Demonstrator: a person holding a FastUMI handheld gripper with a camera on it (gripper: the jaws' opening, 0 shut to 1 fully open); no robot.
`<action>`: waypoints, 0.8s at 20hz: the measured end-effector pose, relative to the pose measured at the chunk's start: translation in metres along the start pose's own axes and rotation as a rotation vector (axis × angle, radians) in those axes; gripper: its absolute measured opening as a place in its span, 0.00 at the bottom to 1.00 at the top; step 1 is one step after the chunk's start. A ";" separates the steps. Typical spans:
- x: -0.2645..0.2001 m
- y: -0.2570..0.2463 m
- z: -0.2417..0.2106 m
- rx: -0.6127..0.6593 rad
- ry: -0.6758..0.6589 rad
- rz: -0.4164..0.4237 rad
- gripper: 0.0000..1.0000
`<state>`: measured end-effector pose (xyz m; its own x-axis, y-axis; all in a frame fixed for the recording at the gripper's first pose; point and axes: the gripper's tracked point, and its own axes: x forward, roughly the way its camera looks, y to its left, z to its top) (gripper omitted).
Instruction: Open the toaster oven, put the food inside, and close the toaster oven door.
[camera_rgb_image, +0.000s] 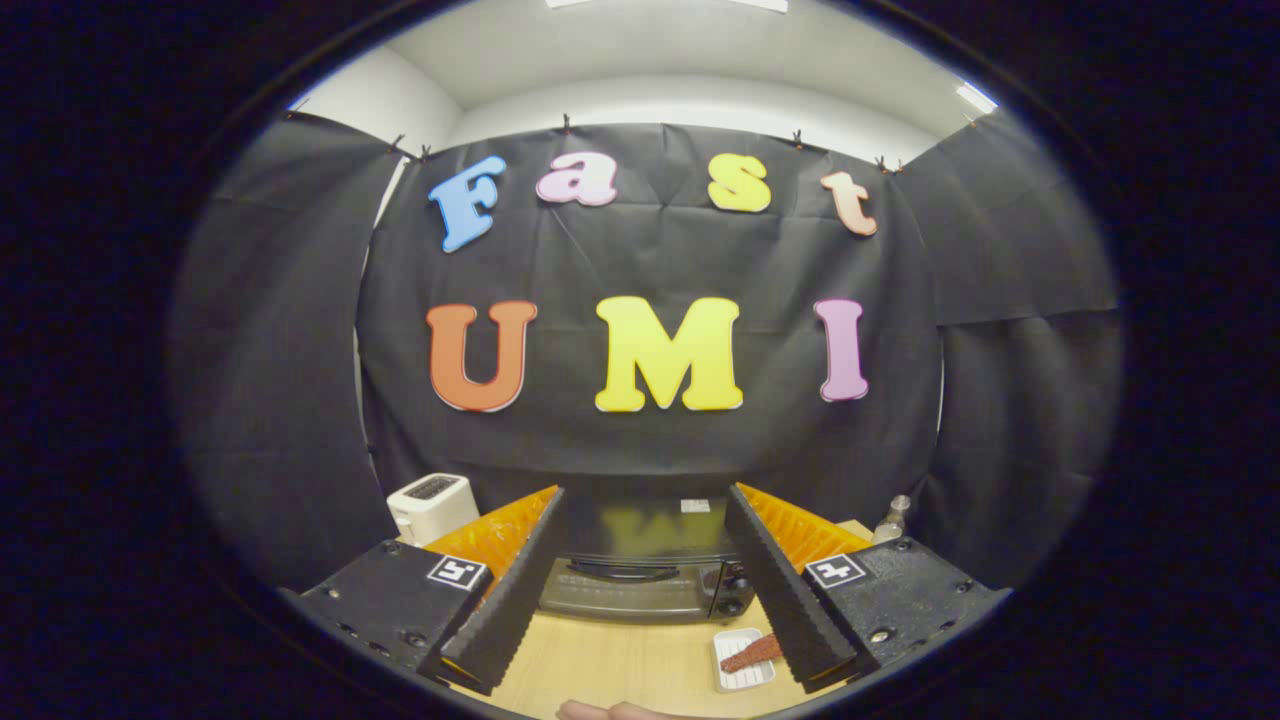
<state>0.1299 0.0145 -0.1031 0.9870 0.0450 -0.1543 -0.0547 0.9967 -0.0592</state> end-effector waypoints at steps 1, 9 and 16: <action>0.016 0.000 -0.013 0.005 0.037 -0.004 1.00; 0.128 0.025 -0.107 0.043 0.273 0.030 1.00; 0.160 0.027 -0.147 0.032 0.377 -0.013 1.00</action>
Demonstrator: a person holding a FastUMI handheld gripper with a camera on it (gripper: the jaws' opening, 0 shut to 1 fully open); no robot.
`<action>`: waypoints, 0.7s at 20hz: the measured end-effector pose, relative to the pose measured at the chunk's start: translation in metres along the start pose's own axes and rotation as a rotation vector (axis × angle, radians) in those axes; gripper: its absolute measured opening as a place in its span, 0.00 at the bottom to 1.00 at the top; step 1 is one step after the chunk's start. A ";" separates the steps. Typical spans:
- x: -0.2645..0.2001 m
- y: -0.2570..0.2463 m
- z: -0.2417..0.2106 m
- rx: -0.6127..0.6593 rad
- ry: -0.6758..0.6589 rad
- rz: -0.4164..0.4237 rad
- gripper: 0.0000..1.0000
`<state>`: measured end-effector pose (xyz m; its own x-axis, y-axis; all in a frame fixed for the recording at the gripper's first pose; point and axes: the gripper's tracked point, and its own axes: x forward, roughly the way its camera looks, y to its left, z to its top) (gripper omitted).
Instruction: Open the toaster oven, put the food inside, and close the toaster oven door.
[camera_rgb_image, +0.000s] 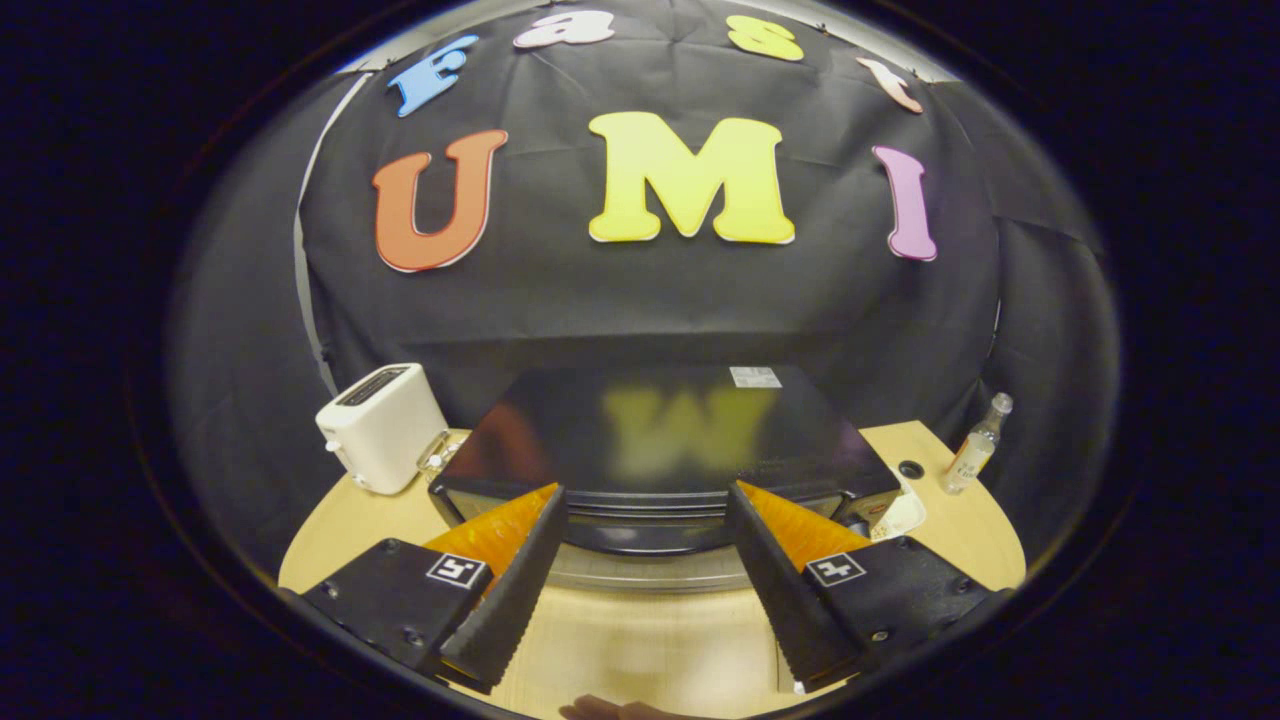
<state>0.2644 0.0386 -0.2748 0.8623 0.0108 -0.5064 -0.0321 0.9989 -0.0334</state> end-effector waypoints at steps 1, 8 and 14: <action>0.003 0.002 -0.002 0.000 0.008 0.004 1.00; 0.017 -0.001 -0.003 -0.007 -0.023 -0.013 1.00; -0.002 -0.001 -0.016 -0.037 -0.054 -0.015 1.00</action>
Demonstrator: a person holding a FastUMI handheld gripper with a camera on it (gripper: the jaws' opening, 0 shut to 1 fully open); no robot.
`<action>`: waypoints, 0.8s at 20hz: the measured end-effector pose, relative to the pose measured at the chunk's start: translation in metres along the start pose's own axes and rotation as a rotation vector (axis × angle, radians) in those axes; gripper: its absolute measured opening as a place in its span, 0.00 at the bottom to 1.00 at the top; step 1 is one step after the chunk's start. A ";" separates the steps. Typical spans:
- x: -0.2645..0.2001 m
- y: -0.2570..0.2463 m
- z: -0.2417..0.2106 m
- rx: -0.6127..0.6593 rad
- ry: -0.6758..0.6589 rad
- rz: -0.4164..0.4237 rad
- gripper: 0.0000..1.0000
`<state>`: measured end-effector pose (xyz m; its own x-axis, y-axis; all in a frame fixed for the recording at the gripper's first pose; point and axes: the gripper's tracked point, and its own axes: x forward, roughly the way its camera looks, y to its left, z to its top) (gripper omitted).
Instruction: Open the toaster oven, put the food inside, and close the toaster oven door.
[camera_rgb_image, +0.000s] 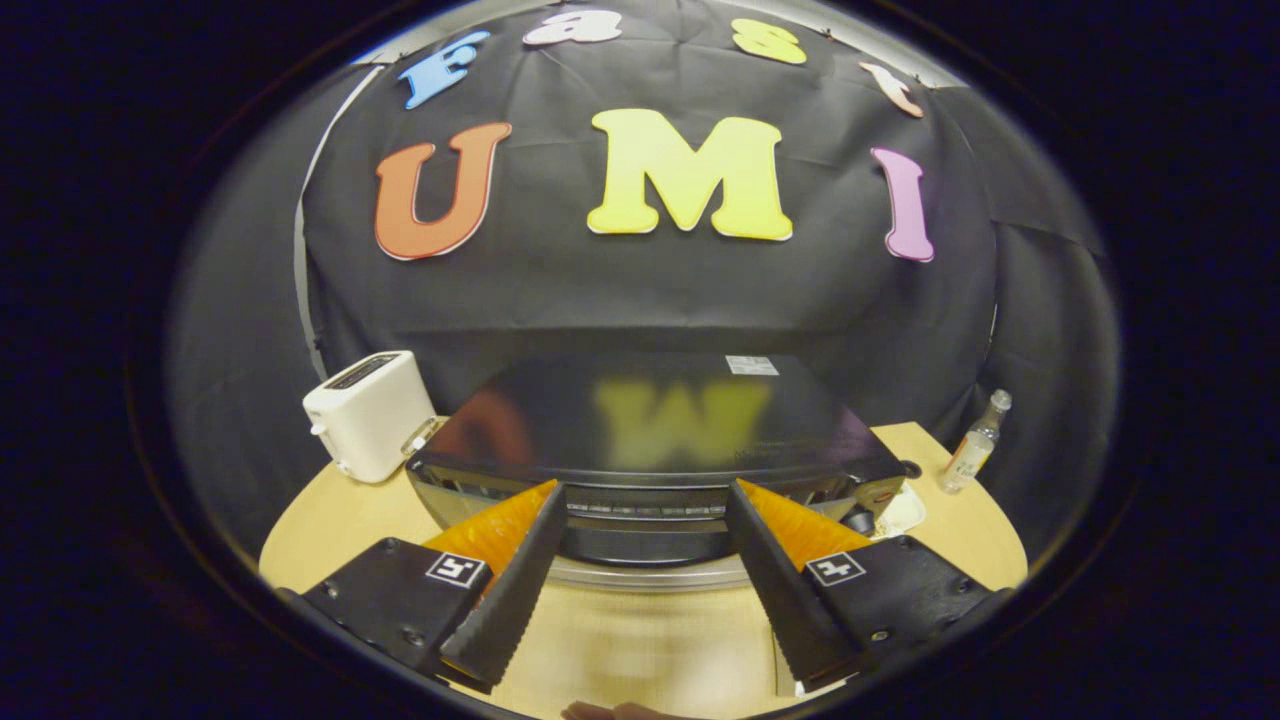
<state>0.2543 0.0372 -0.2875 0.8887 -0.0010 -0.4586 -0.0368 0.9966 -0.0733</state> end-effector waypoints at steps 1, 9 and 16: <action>-0.006 0.000 -0.005 0.002 -0.007 -0.004 1.00; -0.050 0.000 -0.059 0.032 -0.038 -0.015 1.00; -0.067 0.000 -0.104 0.035 -0.059 -0.011 1.00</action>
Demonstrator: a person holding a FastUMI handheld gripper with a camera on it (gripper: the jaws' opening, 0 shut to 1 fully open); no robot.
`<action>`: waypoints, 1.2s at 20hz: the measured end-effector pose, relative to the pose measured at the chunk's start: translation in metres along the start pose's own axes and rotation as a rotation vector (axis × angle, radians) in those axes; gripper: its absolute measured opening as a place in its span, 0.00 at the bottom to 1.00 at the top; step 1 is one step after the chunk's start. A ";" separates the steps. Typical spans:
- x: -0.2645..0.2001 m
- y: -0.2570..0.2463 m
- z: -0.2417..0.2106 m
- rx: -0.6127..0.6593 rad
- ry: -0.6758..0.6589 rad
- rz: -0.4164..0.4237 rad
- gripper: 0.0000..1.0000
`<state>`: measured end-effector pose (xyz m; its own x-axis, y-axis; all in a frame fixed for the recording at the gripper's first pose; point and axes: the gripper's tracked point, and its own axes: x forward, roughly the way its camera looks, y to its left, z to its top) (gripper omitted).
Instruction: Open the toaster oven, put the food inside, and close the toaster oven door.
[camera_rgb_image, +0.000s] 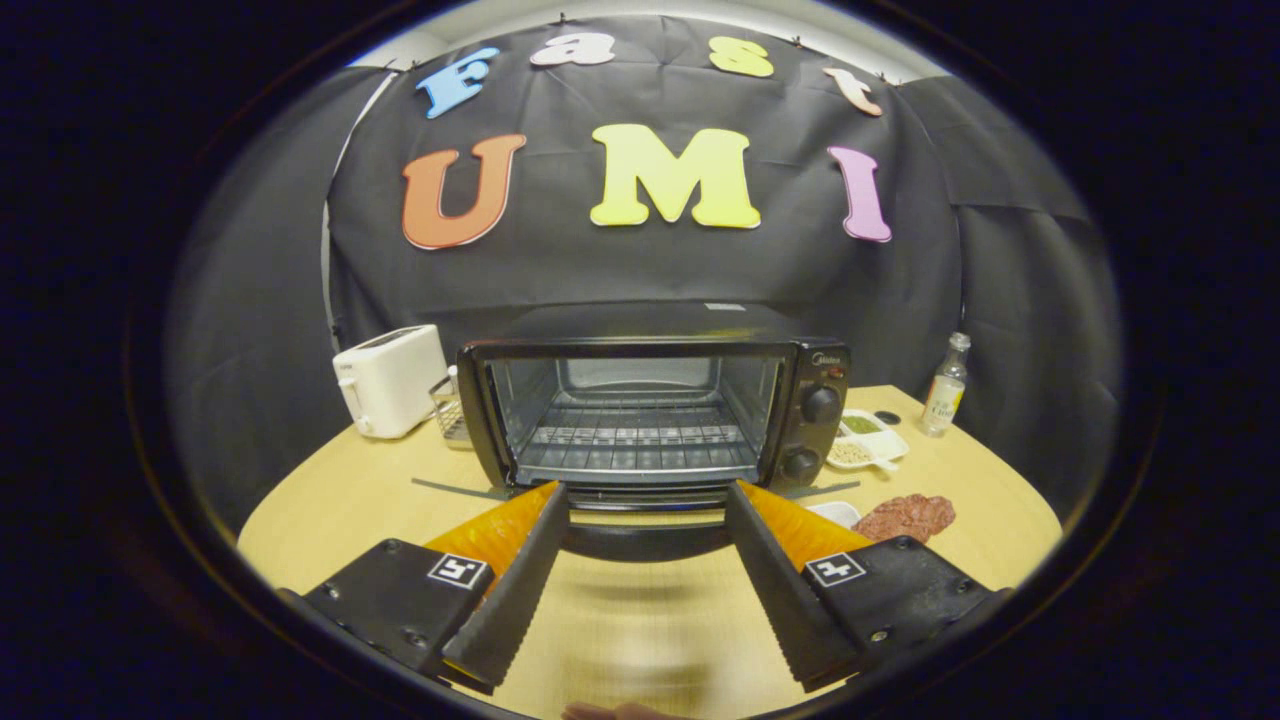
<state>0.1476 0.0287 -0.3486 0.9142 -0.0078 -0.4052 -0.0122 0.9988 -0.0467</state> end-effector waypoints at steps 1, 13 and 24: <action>-0.001 0.000 -0.007 0.008 0.002 0.000 1.00; -0.005 -0.004 -0.111 -0.009 0.262 -0.005 1.00; -0.014 -0.009 -0.091 -0.020 0.255 0.081 1.00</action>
<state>0.0985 0.0150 -0.4255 0.7782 0.0577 -0.6254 -0.0911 0.9956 -0.0215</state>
